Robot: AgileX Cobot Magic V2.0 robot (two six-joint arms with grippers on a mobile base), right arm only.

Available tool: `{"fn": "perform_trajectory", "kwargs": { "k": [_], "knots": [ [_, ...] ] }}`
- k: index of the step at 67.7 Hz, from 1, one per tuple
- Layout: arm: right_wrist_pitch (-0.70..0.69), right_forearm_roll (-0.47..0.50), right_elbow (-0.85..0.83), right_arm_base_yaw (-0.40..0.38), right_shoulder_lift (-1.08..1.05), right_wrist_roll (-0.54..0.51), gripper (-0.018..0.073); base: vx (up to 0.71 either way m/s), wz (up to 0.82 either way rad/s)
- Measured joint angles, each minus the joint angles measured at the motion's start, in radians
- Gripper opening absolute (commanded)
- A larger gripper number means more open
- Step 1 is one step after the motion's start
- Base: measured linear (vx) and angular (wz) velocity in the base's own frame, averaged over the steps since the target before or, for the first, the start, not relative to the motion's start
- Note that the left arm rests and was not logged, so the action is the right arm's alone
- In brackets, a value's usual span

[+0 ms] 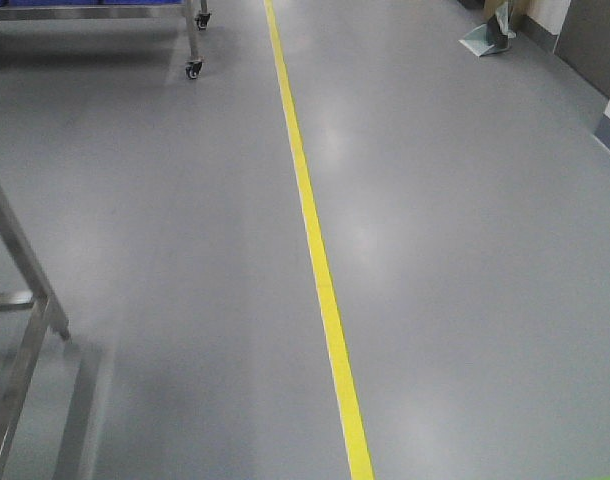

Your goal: Pour parts from conveyor to right shelf

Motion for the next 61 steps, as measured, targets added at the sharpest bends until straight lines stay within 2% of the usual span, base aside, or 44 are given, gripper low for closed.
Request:
{"fn": "perform_trajectory", "kwargs": {
  "k": [61],
  "knots": [
    [0.000, 0.001, 0.000, 0.000, 0.000, 0.000, -0.0006, 0.72, 0.06]
  ]
}}
